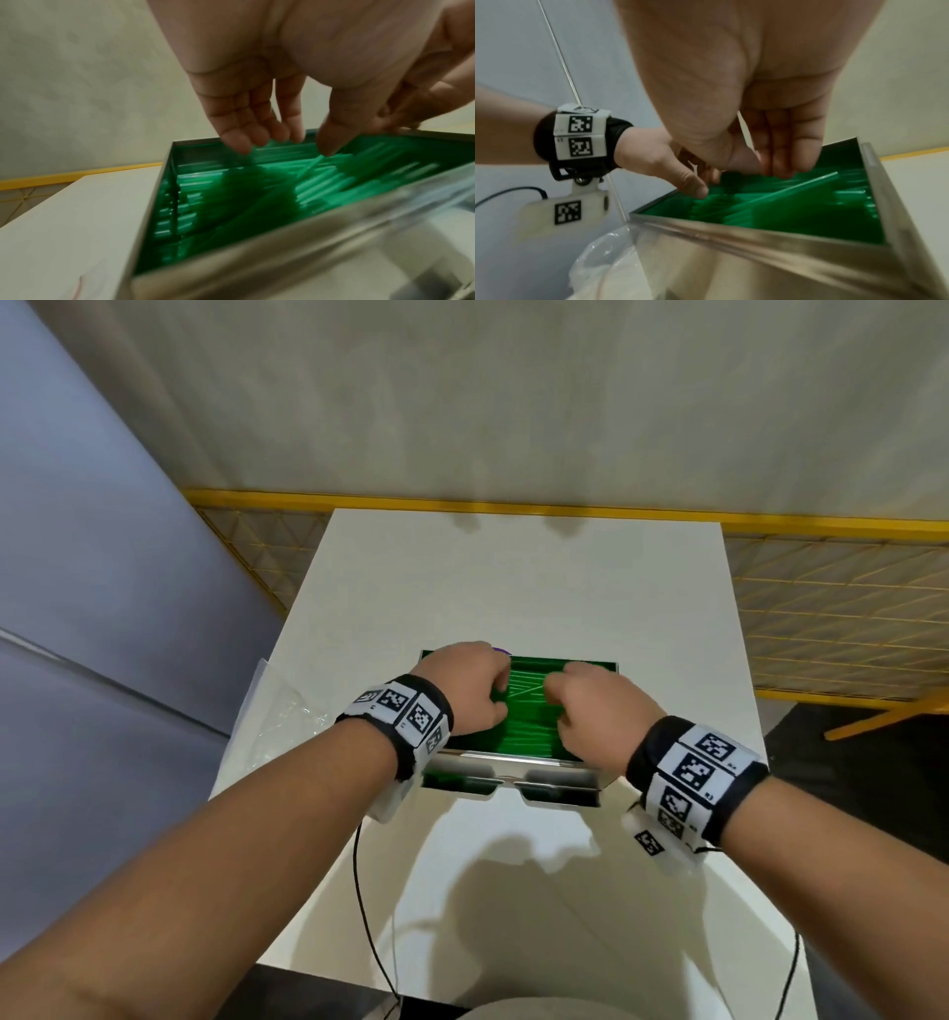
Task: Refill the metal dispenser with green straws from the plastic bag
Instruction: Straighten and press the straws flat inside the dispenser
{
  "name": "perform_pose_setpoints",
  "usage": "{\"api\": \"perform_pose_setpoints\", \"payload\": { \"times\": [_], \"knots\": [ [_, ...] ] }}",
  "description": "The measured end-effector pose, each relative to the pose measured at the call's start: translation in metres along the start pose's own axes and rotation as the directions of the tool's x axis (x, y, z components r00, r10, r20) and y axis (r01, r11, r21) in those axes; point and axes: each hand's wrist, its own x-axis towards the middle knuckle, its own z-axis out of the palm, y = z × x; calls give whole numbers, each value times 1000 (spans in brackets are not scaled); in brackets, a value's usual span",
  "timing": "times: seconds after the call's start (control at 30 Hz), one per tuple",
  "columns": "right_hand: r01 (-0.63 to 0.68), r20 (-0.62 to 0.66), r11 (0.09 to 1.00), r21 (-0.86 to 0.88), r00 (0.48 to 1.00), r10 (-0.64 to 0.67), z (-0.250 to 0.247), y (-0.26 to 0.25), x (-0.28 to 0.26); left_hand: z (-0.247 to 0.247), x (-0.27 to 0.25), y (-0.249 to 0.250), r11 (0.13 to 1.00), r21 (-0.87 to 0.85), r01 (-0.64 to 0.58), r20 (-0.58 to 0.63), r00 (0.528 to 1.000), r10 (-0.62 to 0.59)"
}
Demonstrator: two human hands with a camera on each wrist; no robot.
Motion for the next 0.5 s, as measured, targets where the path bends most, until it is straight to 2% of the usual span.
{"api": "perform_pose_setpoints", "payload": {
  "times": [0.03, 0.07, 0.17, 0.23, 0.33, 0.43, 0.5],
  "knots": [
    [1, -11, 1000, -17, 1000, -1, 1, 2, 3, 3, 2, -2, 1000, 19, 6, 21, 1000, -7],
    [-7, 34, 998, -65, 999, 9, 3, 2, 6, 6, 4, -4, 999, 45, 6, 50, 999, -9],
    [38, 289, 962, -272, 956, 44, 9, -1, 12, 20, 5, -5, 995, 100, -21, 133, 991, 7],
    [78, 362, 947, -310, 931, 42, 9, -2, 13, 26, 3, -4, 994, 104, -17, 182, 983, -3],
    [50, 299, 961, -270, 954, 34, 4, -1, 14, 21, 3, -2, 994, 105, 12, 208, 978, -34],
    [48, 78, 955, -293, 997, -27, 1, -1, 17, 14, 6, -4, 991, 134, 27, 237, 970, -59],
    [49, 22, 942, -332, 999, -44, -1, -4, 18, 13, 7, -8, 982, 185, 33, 209, 975, -72]
  ]
}}
